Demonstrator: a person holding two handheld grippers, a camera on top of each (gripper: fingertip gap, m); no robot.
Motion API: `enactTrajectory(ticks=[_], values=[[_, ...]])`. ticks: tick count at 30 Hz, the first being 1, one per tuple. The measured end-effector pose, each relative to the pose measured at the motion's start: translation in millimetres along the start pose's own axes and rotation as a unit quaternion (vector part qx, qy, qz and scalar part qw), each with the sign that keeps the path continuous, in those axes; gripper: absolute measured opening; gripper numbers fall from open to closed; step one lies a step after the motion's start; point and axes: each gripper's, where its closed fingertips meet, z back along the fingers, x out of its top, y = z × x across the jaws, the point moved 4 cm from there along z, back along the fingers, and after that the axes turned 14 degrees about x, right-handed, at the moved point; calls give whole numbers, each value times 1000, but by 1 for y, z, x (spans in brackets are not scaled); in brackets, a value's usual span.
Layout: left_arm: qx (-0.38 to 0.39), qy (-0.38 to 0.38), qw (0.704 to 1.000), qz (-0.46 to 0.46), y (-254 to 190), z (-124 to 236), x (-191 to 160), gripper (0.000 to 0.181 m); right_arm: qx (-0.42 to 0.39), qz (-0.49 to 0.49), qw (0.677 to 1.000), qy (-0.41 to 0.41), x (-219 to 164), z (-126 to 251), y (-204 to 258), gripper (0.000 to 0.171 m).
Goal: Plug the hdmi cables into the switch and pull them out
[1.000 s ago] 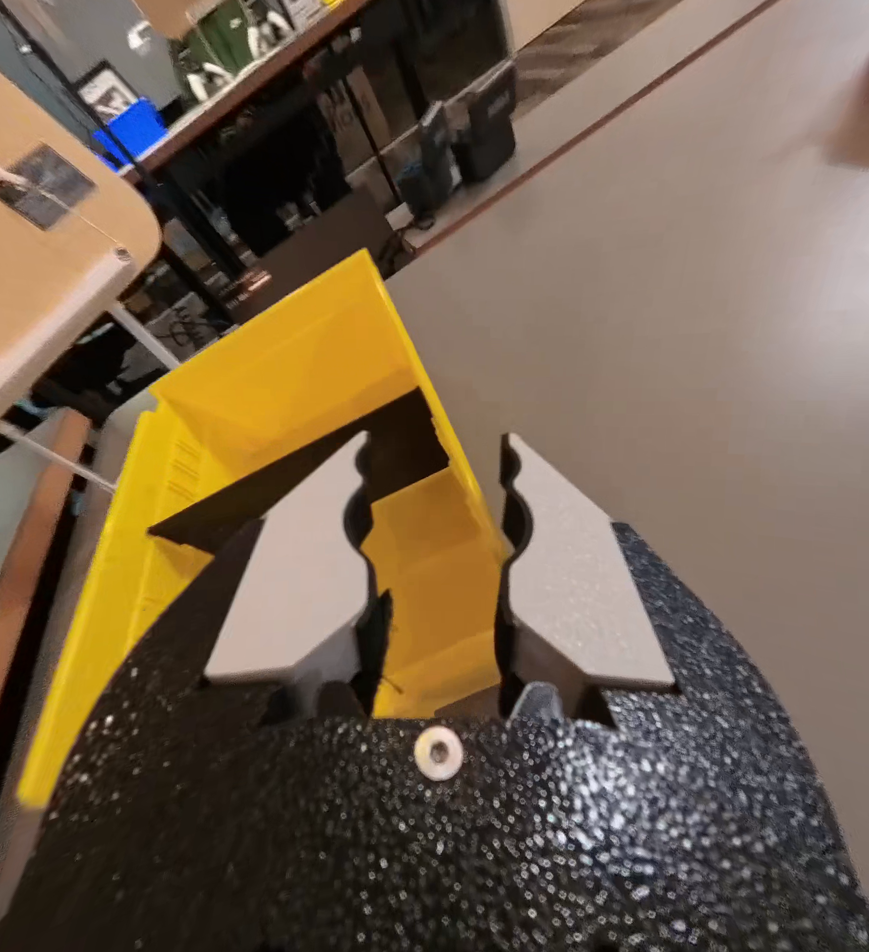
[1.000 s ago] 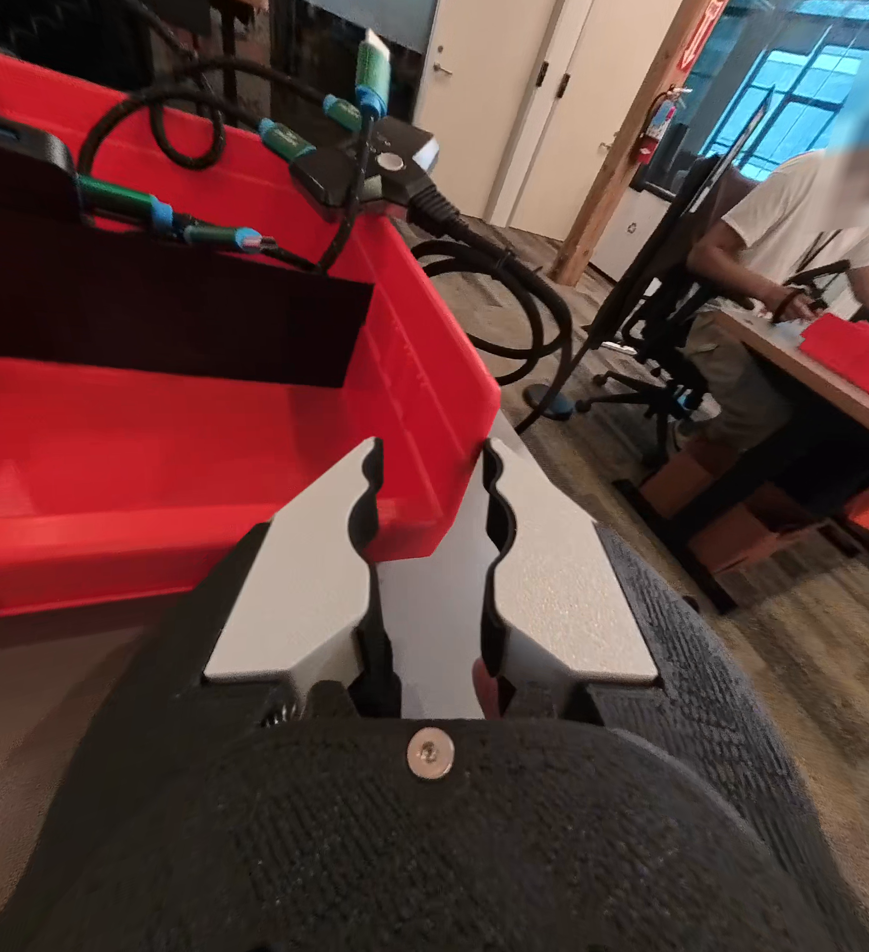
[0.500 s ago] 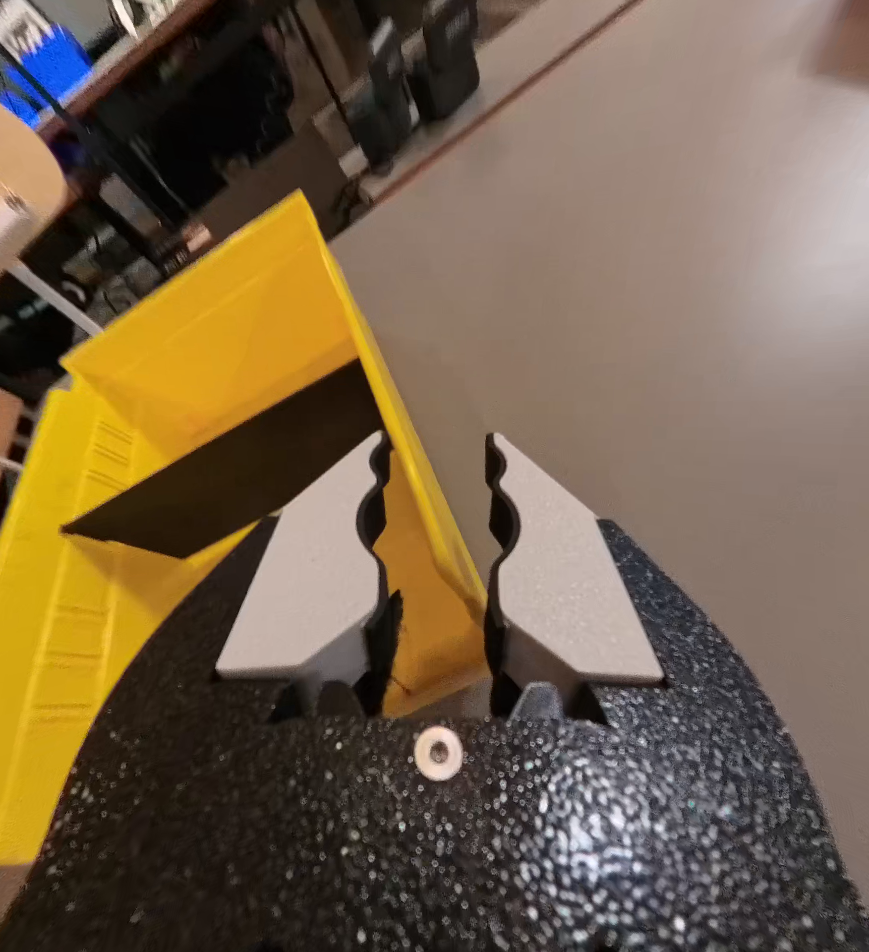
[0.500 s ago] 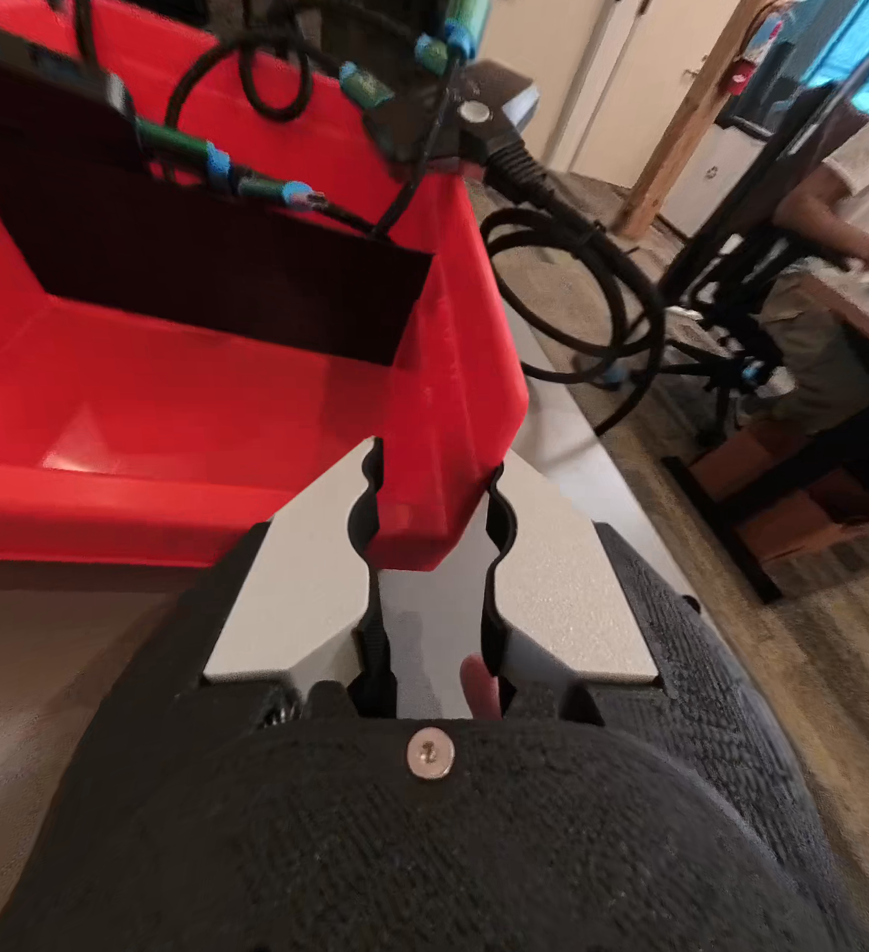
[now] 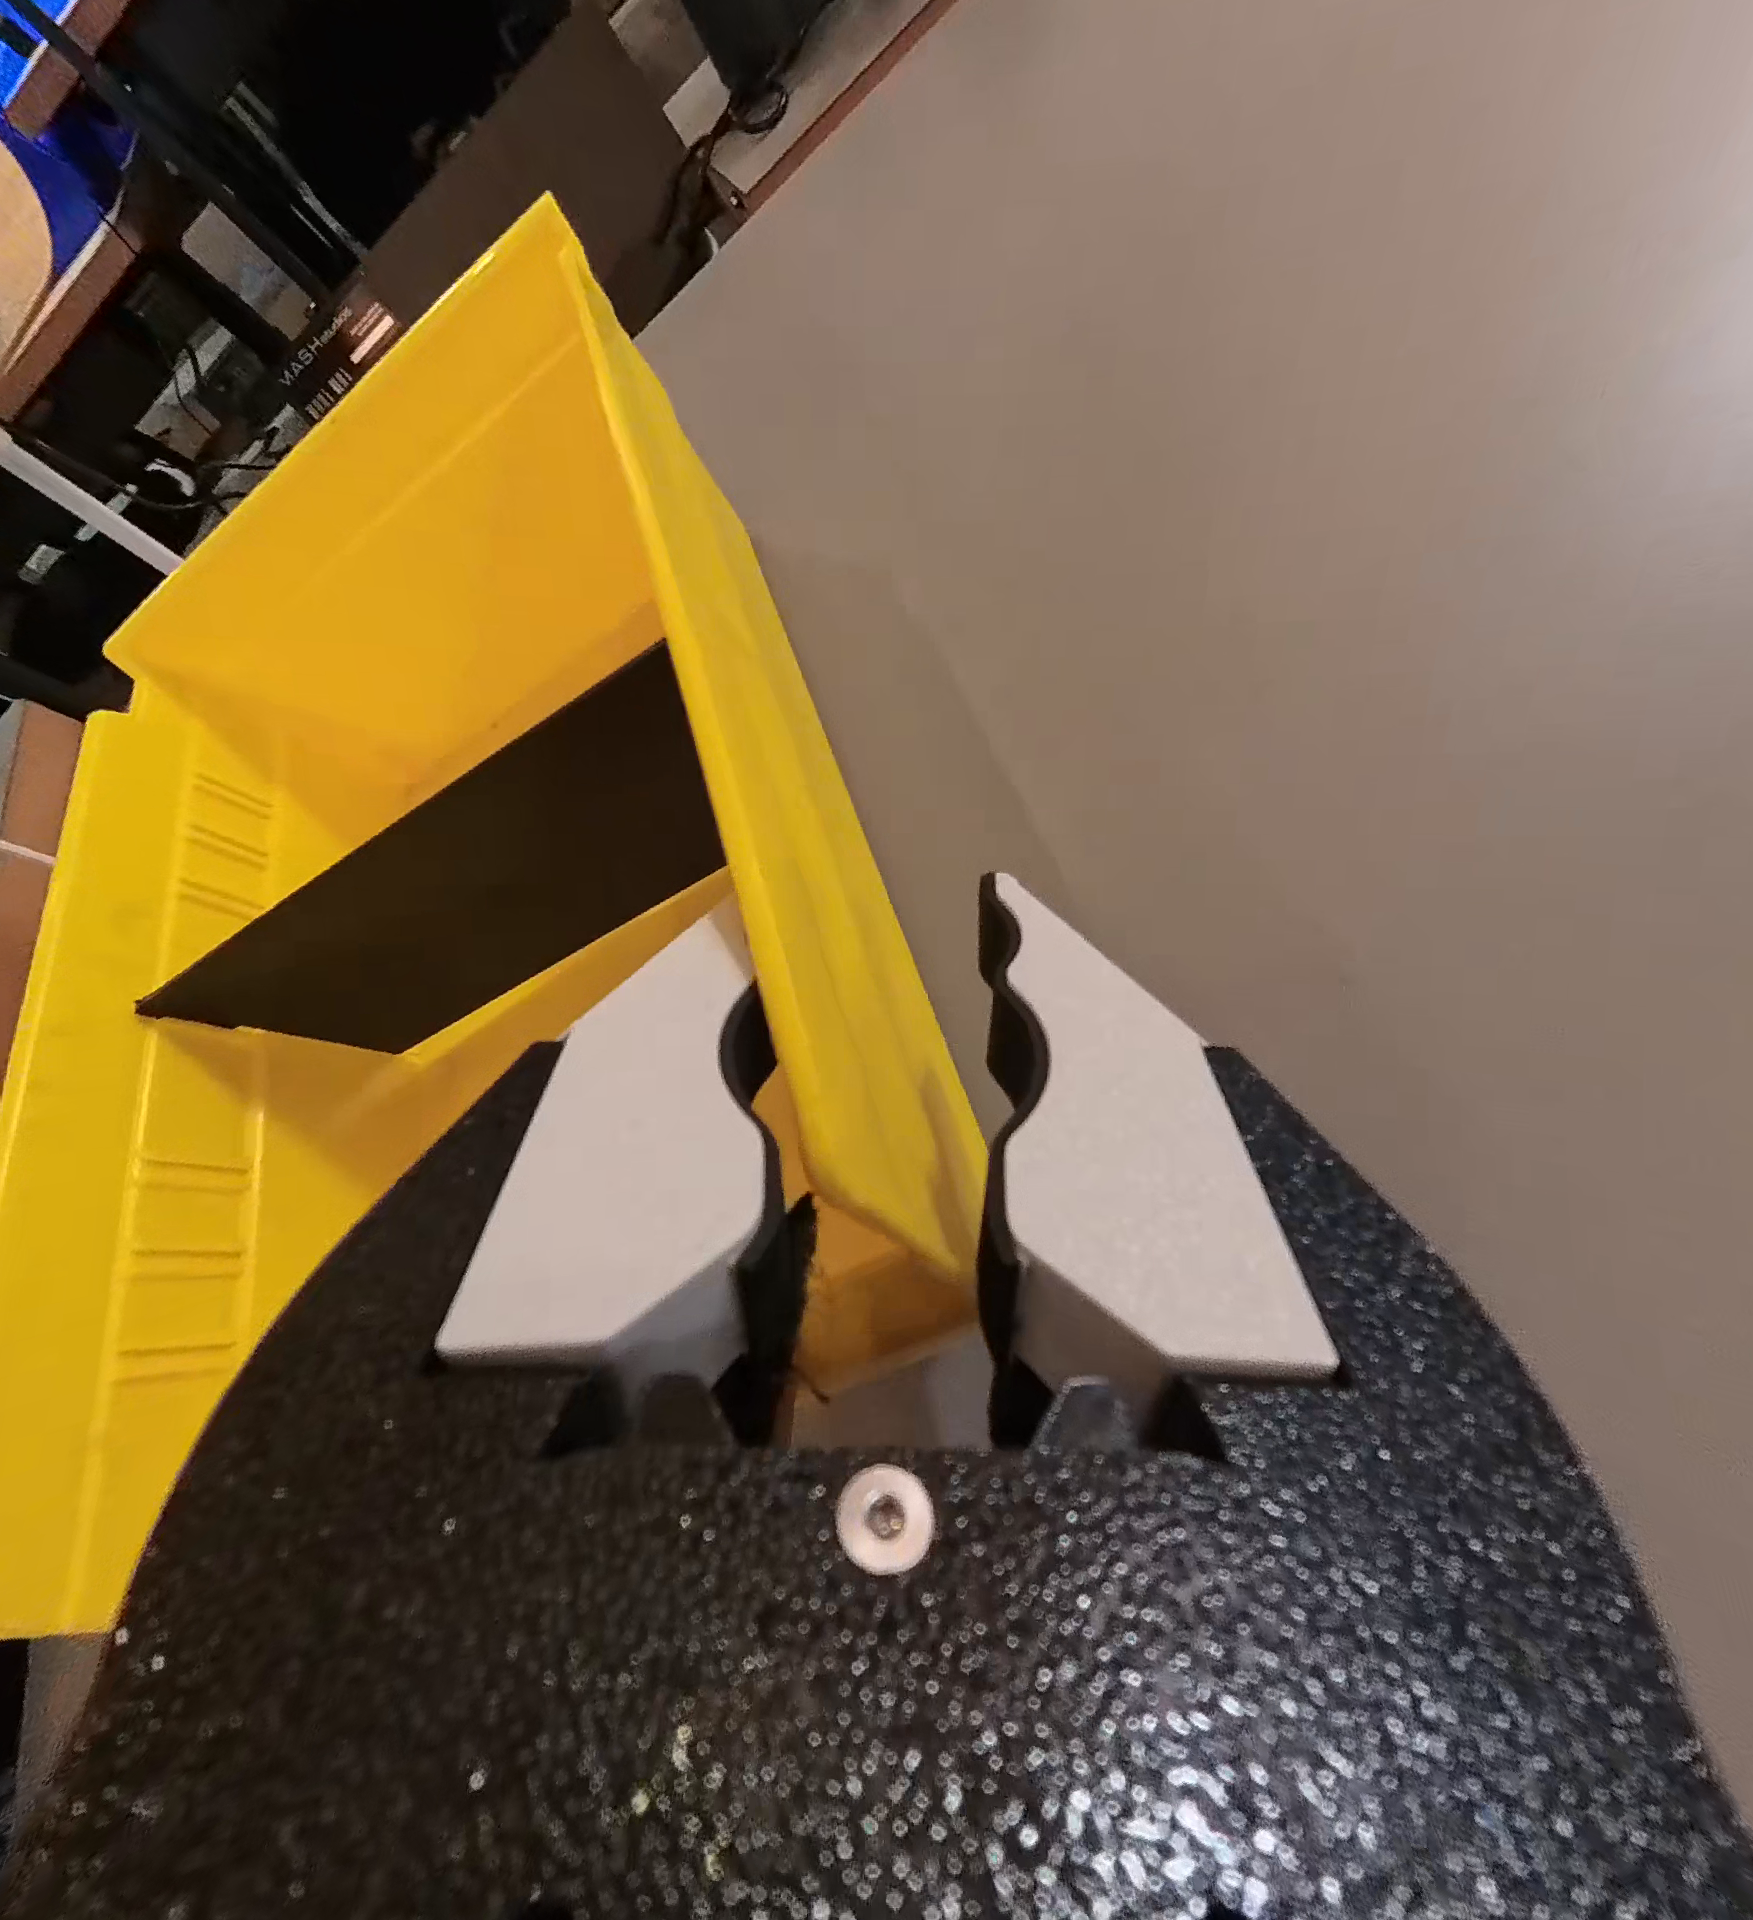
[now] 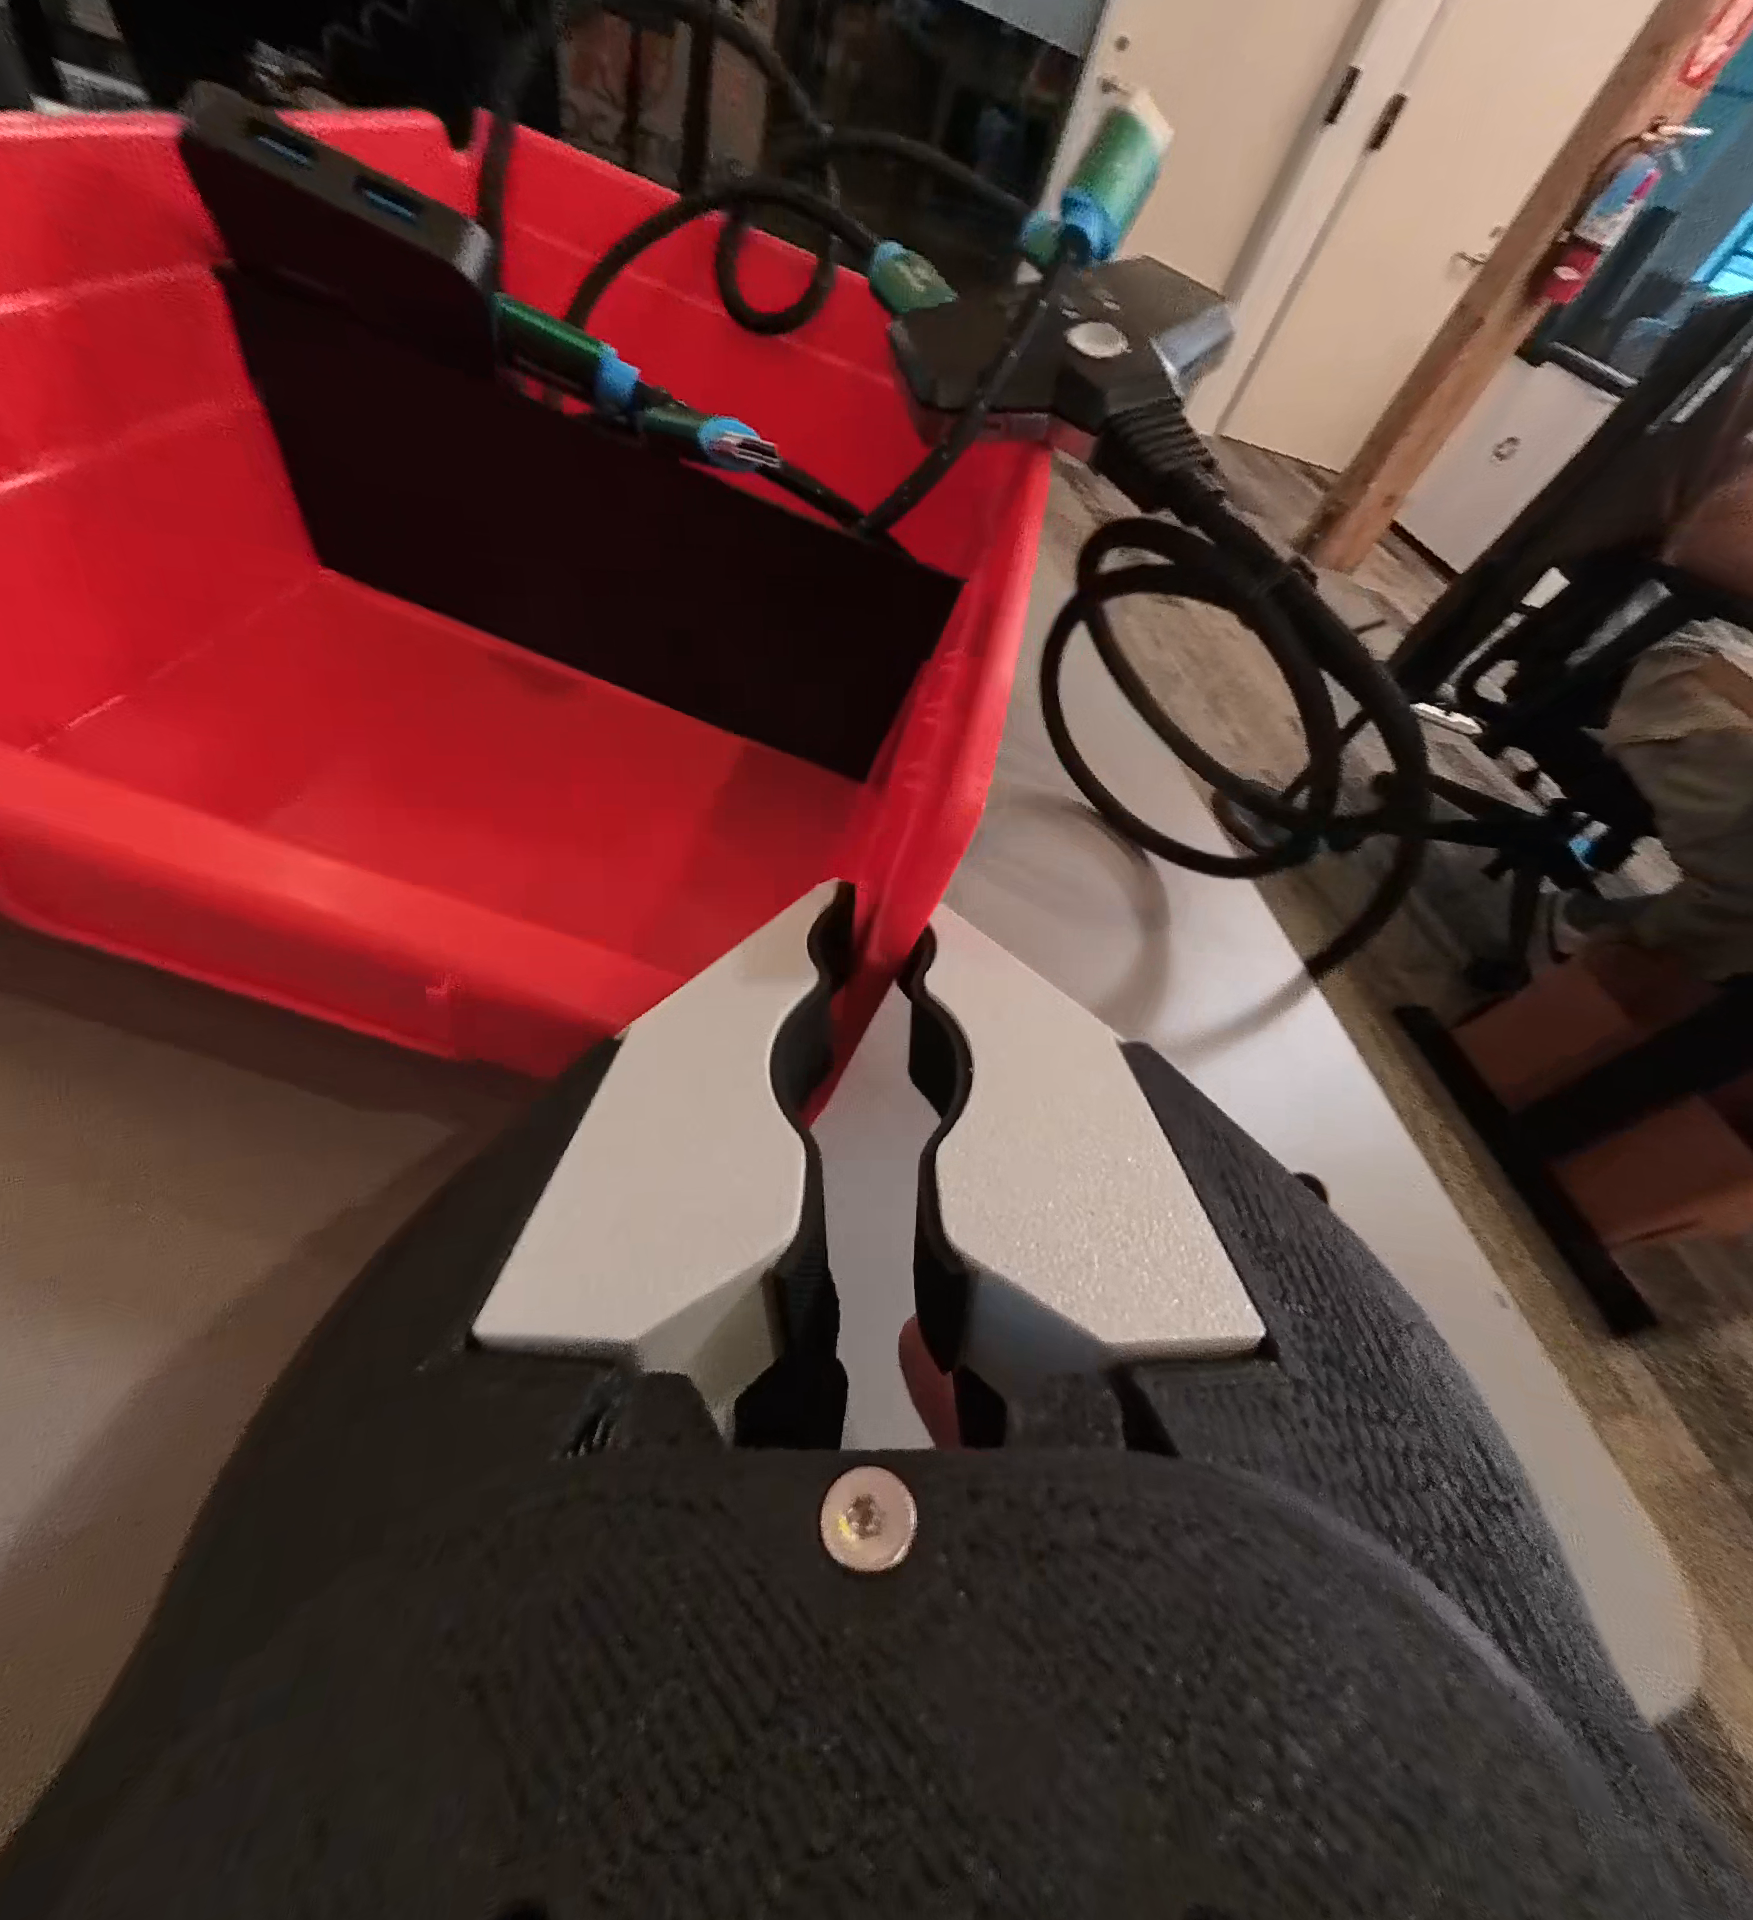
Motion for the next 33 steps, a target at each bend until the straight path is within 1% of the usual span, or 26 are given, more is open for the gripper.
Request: enactTrajectory(ticks=[3, 5, 14, 16, 17, 18, 19, 21, 22, 25, 28, 31, 33], values=[[-3, -2, 1000, 6, 0, 0, 0, 34, 23, 9, 1000, -5, 3, -2, 12, 6], [-5, -4, 1000, 7, 0, 0, 0, 34, 16, 26, 1000, -1, 4, -3, 14, 6], [-4, -8, 1000, 2, 0, 0, -1, 35, 10, 30, 999, -3, 4, -4, 15, 7], [-2, -16, 1000, -2, 1, -1, -1, 41, 7, 37, 999, -2, 4, -4, 15, 8], [25, -25, 999, -2, 5, -4, 1, 56, 6, 39, 999, -2, 4, -4, 15, 8], [43, -28, 999, -11, 7, -8, 0, 66, 6, 40, 999, -2, 4, -4, 15, 8], [54, -18, 998, -25, 8, -11, -3, 58, 5, 40, 999, -2, 4, -5, 15, 8], [52, -3, 998, -39, 5, -15, -9, 53, 5, 42, 999, -1, 4, -5, 15, 8], [42, -5, 999, -33, 2, -16, -9, 44, 5, 43, 999, -1, 4, -5, 15, 8], [21, -20, 999, 12, 4, -15, -7, 28, 4, 47, 999, -1, 4, -5, 15, 8], [15, -18, 999, 32, 8, -14, -9, 21, 4, 49, 999, 0, 4, -5, 15, 8], [8, 18, 997, 77, 16, -12, -12, 7, 16, 22, 1000, 0, 5, -5, 16, 7], [-2, 27, 997, 74, 21, -9, -15, 6, 27, 14, 1000, 0, 5, -5, 17, 8]])
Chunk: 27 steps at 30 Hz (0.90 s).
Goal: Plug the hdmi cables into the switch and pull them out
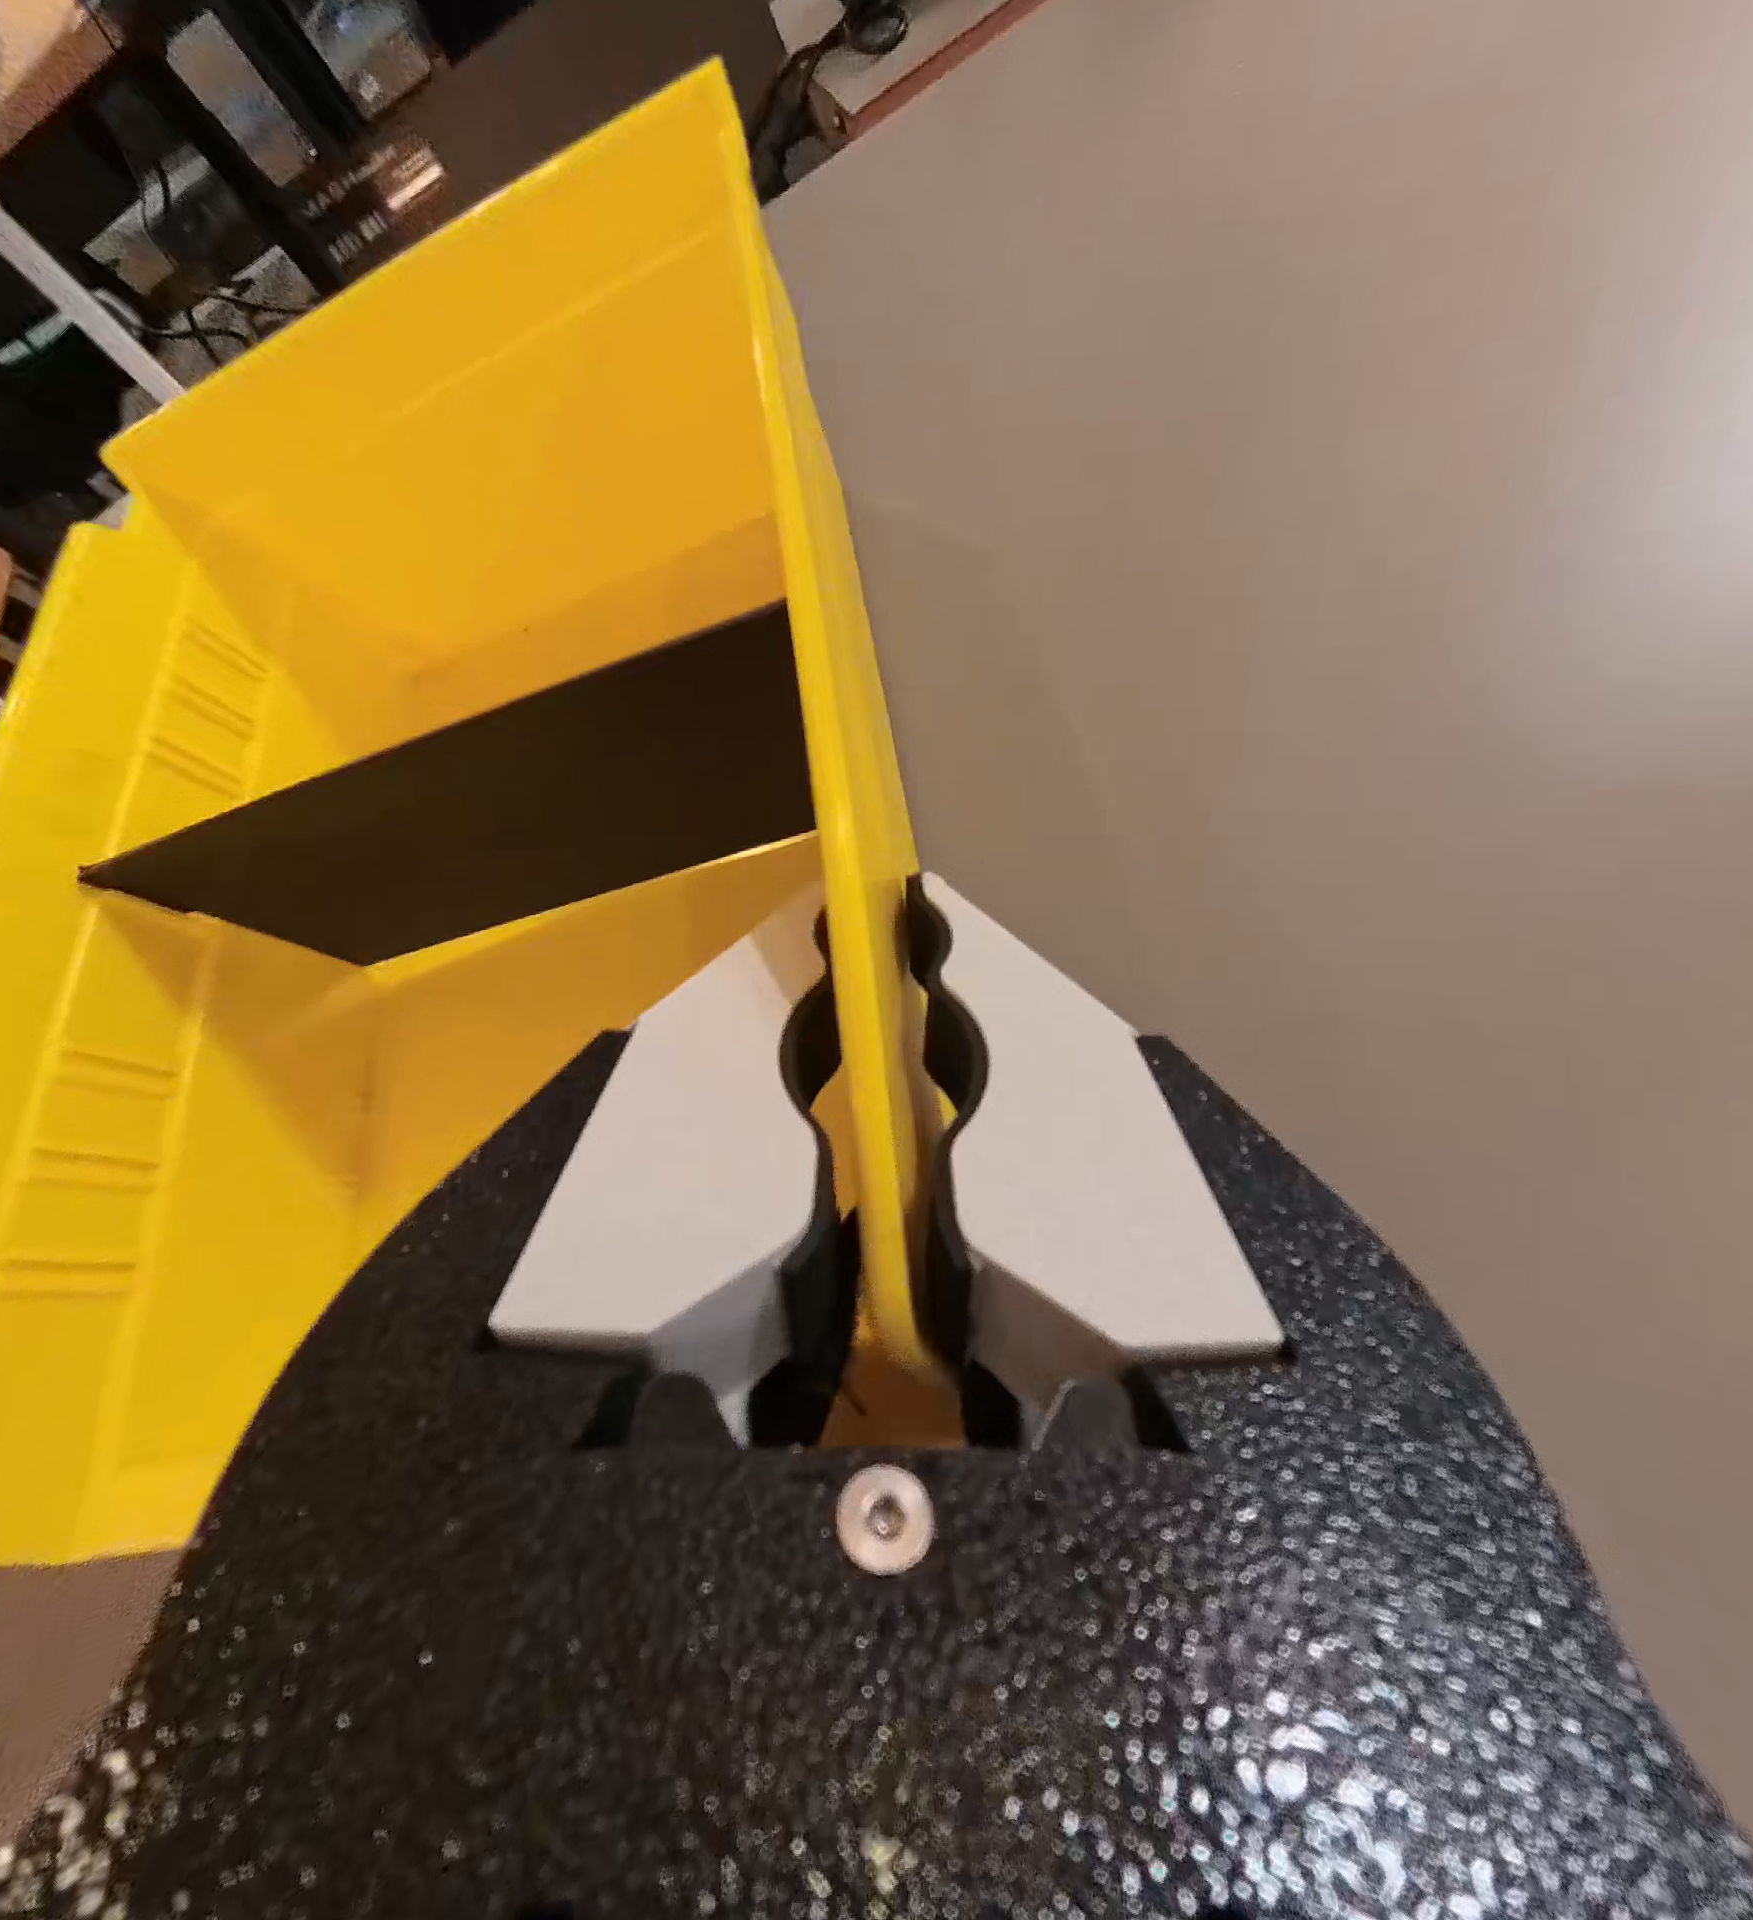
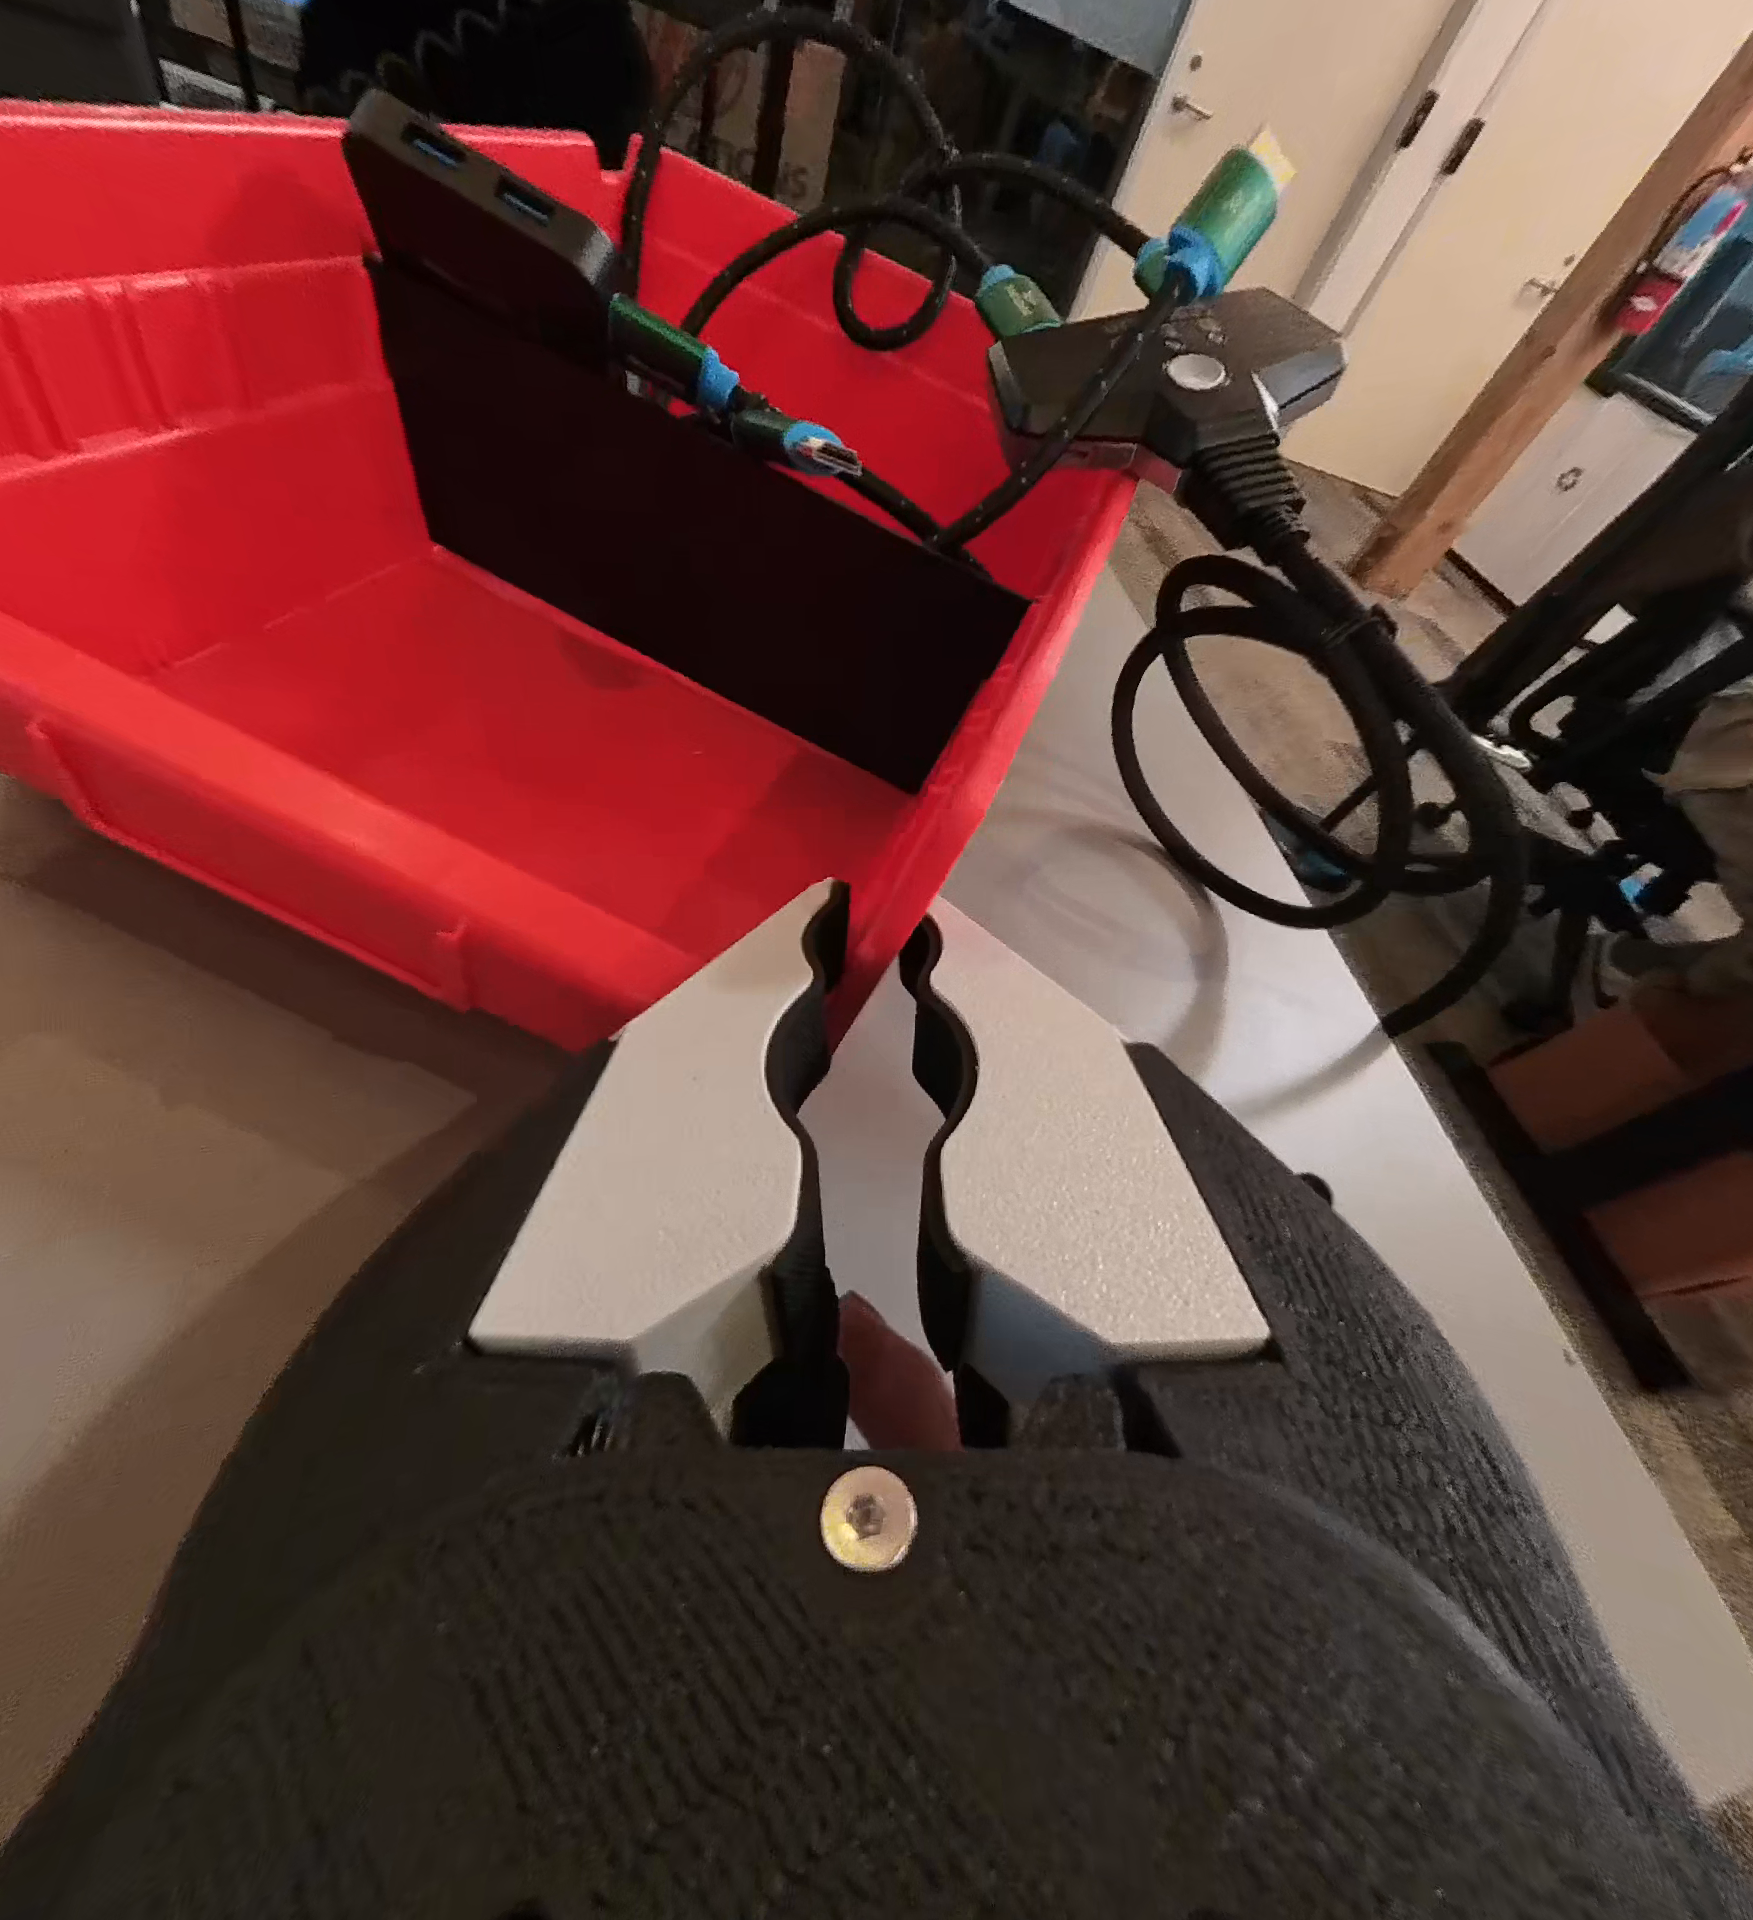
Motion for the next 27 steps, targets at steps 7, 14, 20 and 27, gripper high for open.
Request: enactTrajectory(ticks=[7, 14, 20, 27], values=[[-19, -47, 999, 0, 5, 42, -14, 7, 7, 34, 999, -2, 5, 4, 28, 11], [-18, -92, 996, -5, 4, 107, -41, 7, 27, 46, 999, -9, 17, -1, 65, 13], [-14, -109, 994, 23, 28, 147, -60, 7, 48, 87, 995, -7, 33, -7, 123, 14], [18, -105, 993, 39, 50, 158, -84, 7, 94, 105, 990, -30, 50, -13, 187, 13]])
